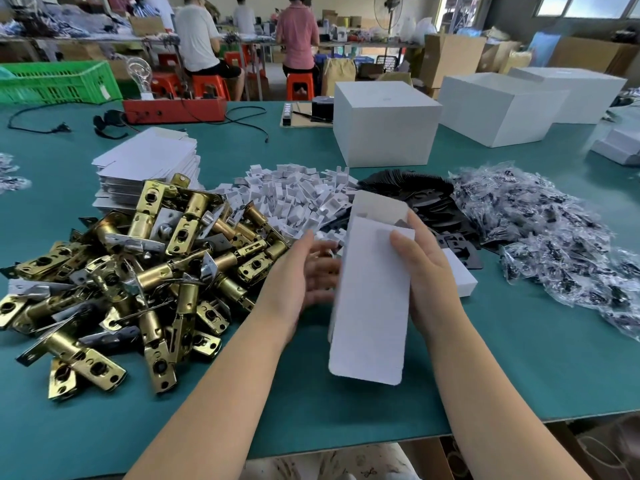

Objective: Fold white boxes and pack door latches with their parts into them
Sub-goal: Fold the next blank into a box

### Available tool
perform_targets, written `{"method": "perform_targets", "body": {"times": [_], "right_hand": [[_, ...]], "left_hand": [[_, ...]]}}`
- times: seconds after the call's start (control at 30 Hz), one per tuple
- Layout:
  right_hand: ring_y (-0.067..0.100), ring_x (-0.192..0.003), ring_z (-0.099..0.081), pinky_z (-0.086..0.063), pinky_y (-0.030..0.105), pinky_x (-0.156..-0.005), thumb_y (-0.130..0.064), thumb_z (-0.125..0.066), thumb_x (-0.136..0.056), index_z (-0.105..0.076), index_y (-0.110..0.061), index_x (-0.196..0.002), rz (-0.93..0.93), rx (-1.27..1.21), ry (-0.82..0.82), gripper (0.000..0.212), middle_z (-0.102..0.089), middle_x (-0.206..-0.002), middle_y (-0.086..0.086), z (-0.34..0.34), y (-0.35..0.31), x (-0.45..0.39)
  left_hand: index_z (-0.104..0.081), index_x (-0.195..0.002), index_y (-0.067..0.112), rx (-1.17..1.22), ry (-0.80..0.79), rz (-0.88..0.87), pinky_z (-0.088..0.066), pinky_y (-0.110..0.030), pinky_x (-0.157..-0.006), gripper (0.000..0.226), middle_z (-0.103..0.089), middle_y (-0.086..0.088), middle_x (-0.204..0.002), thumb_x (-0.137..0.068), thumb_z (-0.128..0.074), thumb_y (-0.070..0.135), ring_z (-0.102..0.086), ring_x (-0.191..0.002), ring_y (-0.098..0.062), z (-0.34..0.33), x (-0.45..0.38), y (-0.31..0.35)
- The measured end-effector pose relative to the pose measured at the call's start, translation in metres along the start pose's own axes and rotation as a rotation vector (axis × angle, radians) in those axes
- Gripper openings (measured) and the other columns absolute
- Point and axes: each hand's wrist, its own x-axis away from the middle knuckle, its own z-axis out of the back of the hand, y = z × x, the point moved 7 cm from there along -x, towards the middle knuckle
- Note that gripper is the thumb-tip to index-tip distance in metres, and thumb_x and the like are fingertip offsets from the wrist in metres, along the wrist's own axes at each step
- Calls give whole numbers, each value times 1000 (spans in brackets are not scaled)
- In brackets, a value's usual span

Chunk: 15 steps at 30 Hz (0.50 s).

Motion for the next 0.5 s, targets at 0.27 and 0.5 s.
{"method": "perform_targets", "body": {"times": [0.27, 0.5], "right_hand": [[11, -65, -54, -46, 27, -60, -37, -66, -76, -51, -44, -98, 98, 426, 96, 28, -62, -71, -5, -4, -1, 7], [-2, -54, -41, -33, 10, -51, -32, -61, -80, -57, -25, -74, 112, 409, 37, 10, -49, -56, -18, -12, -2, 8]], "left_hand": [[-59, -109, 40, -189, -56, -275, -59, -30, -71, 26, -69, 7, -90, -83, -64, 37, -69, -86, -17, -11, 11, 19], [-59, -83, 28, -223, 80, -319, -40, -28, -63, 18, -53, 5, -72, -86, -54, 45, -48, -68, -13, -4, 9, 17]]}}
